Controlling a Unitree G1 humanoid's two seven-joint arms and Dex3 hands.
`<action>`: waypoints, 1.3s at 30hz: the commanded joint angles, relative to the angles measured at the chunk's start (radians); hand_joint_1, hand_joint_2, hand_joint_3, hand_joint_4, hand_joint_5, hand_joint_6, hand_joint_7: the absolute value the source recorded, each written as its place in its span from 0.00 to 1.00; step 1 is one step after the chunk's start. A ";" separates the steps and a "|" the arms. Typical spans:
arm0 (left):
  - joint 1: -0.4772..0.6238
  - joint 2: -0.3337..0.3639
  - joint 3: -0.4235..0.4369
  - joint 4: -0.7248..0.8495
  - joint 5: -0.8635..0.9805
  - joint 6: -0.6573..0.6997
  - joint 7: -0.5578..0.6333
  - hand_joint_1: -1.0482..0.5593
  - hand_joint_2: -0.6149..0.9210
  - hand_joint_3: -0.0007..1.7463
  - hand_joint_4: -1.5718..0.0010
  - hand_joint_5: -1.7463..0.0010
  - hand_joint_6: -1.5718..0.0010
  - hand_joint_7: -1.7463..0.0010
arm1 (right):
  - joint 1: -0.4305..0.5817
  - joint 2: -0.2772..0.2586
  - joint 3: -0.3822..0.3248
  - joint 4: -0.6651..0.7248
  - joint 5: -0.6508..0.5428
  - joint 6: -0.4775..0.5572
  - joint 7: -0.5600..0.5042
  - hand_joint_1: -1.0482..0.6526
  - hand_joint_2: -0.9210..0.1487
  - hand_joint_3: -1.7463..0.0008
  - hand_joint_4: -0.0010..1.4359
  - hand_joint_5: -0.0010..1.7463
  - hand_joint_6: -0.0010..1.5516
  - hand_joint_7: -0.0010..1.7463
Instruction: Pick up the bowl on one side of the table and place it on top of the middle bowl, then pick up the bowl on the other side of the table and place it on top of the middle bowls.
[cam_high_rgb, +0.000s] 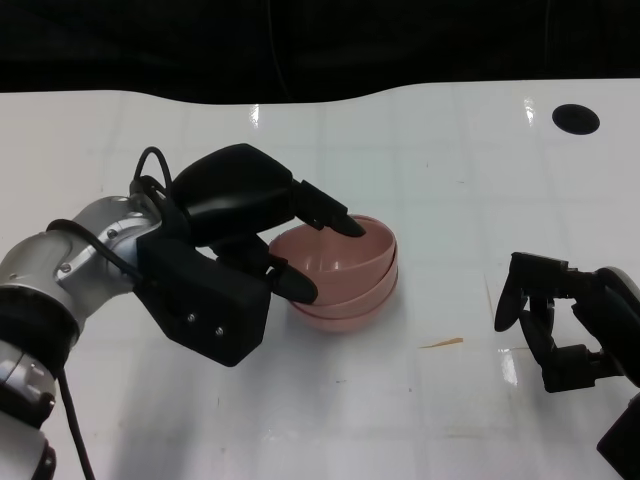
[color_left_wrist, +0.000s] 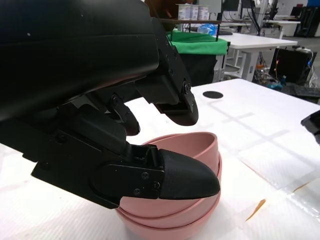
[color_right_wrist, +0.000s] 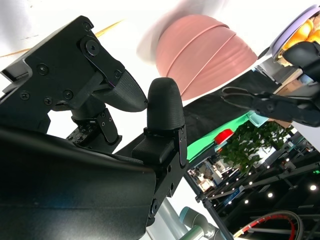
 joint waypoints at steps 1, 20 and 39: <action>0.040 0.018 0.043 -0.021 -0.112 -0.008 -0.110 0.00 1.00 0.19 0.51 1.00 0.55 1.00 | 0.010 -0.025 -0.006 0.004 0.004 -0.008 -0.003 0.60 0.49 0.14 0.63 1.00 0.43 0.98; 0.180 -0.008 0.238 -0.143 -0.540 0.060 -0.500 0.12 1.00 0.08 0.50 0.99 0.59 1.00 | 0.016 -0.037 -0.006 0.001 0.013 -0.002 0.007 0.60 0.52 0.12 0.63 1.00 0.43 0.99; 0.348 -0.028 0.385 -0.236 -0.773 0.090 -0.644 0.36 1.00 0.16 0.44 0.97 0.56 0.99 | 0.014 -0.036 -0.007 0.016 0.012 -0.016 -0.001 0.61 0.52 0.11 0.63 1.00 0.43 0.98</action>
